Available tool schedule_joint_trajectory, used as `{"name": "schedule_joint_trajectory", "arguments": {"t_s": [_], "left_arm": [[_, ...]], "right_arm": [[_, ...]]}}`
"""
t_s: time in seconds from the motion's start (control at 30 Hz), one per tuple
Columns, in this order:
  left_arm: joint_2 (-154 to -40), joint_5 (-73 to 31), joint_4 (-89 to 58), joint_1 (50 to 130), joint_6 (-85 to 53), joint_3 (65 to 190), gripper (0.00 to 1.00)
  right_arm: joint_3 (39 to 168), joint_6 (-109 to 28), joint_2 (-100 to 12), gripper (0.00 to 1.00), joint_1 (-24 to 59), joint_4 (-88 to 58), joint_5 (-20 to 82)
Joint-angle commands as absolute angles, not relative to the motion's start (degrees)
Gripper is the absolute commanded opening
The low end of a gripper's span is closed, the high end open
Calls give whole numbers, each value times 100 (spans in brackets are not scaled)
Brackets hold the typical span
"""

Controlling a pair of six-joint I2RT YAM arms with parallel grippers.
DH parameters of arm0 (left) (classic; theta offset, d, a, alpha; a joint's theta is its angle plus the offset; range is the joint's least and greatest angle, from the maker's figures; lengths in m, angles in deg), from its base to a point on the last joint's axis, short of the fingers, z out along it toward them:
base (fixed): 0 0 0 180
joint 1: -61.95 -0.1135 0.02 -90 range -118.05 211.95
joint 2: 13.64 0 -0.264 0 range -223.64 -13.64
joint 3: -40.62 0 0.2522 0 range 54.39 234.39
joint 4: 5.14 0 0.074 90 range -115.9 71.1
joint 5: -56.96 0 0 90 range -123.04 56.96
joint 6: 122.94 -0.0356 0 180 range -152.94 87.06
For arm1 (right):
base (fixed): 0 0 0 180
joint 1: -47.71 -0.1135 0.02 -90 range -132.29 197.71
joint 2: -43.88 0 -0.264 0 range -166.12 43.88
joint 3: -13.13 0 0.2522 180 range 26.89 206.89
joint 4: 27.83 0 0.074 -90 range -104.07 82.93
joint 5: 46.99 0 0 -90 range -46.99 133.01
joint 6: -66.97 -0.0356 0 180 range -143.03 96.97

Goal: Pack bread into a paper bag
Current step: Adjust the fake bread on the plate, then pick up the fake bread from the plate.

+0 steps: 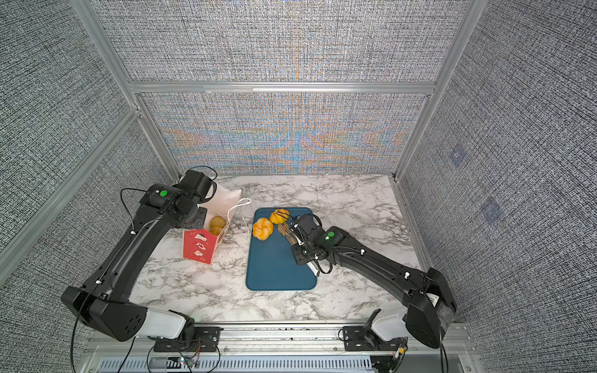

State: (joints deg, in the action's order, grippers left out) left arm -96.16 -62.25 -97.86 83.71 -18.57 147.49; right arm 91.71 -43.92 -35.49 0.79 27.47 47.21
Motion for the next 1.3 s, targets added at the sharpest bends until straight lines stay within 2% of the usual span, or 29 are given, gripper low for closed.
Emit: {"name": "schedule_joint_trajectory", "arguments": {"t_s": [0.0,0.27,0.7,0.9,1.27], "left_arm": [[-9633,-6292,-9684,8375,-1888,14784,2],[-9647,-6205,-9665,8375,-1880,14798,2],[-9697,-6047,-9682,8380,-1869,14922,2],[-9756,-5985,-9677,8384,-1879,14970,2],[-9826,-5971,-9659,8392,-1888,15001,2]], "right_arm": [[9369,-4386,-3423,33,78,2959,4846],[9713,-4550,-3051,33,42,3641,5197],[9371,-4990,-2680,33,-192,4297,6000],[9096,-5189,-2580,46,-311,4290,6053],[8574,-5395,-2520,47,-455,3995,5774]]}}
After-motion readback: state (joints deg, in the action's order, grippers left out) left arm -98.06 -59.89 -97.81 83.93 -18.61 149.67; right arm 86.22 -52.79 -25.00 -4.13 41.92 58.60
